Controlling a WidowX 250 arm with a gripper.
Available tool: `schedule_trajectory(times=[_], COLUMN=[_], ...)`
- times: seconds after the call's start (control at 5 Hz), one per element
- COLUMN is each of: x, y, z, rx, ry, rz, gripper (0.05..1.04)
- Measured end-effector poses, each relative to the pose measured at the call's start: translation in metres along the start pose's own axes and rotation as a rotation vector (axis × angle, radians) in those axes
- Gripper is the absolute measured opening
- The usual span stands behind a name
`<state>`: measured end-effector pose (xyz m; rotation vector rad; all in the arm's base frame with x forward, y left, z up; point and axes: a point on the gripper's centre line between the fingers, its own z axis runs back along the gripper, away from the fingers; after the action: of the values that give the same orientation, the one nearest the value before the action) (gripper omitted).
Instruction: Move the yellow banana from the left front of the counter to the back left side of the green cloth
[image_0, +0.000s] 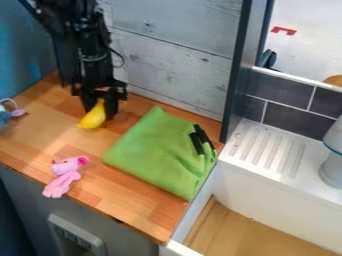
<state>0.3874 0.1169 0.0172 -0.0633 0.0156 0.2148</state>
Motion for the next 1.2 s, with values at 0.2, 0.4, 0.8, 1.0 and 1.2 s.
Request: schedule_trajectory(times=[0.2, 0.4, 0.8, 1.0, 1.2], x=[0.001, 0.003, 0.001, 0.003, 0.001], y=[-0.017, -0.022, -0.023, -0.024, -0.008], z=[-0.006, -0.007, -0.008, -0.007, 0.015], rx=[-0.036, -0.046, -0.066, -0.092, -0.115], ry=[0.009, -0.002, 0.022, 0.011, -0.062], rz=[-0.025, -0.033, 0.009, 0.013, 0.075], gripper=[0.534, 0.534, 0.868, 0.998, 0.999])
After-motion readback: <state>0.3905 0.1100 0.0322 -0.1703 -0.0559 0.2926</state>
